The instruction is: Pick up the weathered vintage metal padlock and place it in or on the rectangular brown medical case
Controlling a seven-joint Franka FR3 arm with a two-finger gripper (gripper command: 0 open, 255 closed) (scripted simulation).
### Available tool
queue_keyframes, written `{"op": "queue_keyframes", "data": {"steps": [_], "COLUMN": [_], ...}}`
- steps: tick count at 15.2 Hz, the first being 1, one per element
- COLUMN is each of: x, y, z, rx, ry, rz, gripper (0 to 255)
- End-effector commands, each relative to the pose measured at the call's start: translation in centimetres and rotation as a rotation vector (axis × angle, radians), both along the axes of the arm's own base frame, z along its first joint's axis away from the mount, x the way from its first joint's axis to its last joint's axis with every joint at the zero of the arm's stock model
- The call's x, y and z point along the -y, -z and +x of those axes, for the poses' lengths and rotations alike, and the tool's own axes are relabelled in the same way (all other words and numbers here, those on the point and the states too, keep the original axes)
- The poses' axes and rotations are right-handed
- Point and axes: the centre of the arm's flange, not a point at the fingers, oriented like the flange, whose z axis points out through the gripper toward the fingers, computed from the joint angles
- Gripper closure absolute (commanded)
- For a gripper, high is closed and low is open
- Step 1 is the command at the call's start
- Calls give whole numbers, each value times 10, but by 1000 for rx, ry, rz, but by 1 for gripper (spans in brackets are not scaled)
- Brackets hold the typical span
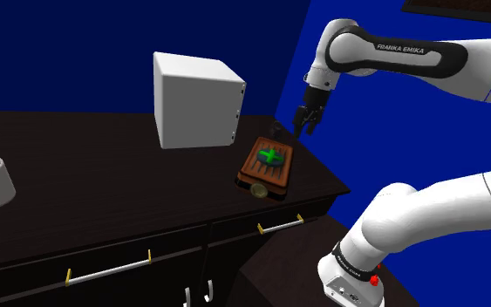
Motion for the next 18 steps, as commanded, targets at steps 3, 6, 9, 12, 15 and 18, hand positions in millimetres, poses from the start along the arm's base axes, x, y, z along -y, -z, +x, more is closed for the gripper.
{"op": "queue_keyframes", "data": {"steps": [3, 6, 9, 12, 15, 18], "x": [38, 65, 92, 118, 145, 171], "y": [12, 21, 30, 39, 47, 56], "z": [32, 57, 83, 109, 135, 162], "rx": [-2, -3, -5, -6, -8, -9], "ry": [-16, -28, -39, -51, -62, -74], "rz": [-19, -32, -45, -59, -72, -85], "gripper": [0, 0, 0, 0, 0, 0]}}
